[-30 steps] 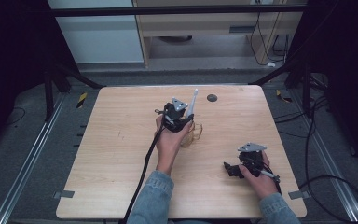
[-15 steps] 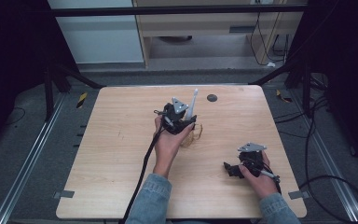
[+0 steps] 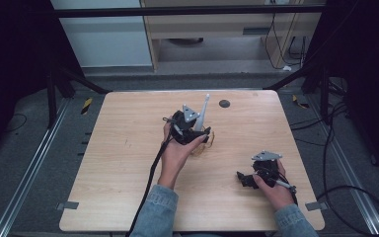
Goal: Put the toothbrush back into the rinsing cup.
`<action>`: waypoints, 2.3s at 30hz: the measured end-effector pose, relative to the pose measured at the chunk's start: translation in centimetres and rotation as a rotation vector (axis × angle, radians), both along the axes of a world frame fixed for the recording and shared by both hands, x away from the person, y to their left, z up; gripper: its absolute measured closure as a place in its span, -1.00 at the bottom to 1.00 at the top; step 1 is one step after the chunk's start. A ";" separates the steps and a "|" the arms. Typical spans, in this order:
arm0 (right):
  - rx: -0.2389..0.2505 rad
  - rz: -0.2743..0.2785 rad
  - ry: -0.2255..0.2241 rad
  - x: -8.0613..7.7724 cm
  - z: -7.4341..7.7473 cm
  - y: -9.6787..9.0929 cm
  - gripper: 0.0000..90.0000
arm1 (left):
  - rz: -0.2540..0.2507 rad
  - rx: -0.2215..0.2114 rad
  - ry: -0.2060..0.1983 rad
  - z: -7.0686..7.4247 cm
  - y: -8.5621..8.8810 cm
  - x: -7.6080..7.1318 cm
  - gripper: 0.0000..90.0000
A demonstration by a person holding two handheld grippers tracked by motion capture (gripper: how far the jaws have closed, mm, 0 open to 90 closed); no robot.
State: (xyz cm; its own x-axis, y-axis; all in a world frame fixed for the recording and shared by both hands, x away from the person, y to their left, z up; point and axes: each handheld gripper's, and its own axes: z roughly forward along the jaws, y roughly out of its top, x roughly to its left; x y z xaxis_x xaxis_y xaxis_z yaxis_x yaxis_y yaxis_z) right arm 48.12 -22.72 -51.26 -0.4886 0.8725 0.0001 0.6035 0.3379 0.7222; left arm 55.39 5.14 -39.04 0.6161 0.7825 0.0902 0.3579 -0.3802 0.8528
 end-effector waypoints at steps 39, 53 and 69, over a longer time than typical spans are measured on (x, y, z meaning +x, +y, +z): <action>-0.004 -0.002 -0.003 0.0 0.0 0.0 -0.99 | -0.140 0.119 -0.026 -0.1 1.9 -3.2 -0.89; -0.004 -0.002 -0.003 0.0 0.0 0.0 -0.99 | -0.151 0.281 -0.025 -2.5 3.7 -5.9 -0.89; -0.004 -0.002 -0.003 0.0 0.0 0.0 -0.99 | -0.135 0.275 0.046 -4.9 6.3 -6.4 -0.89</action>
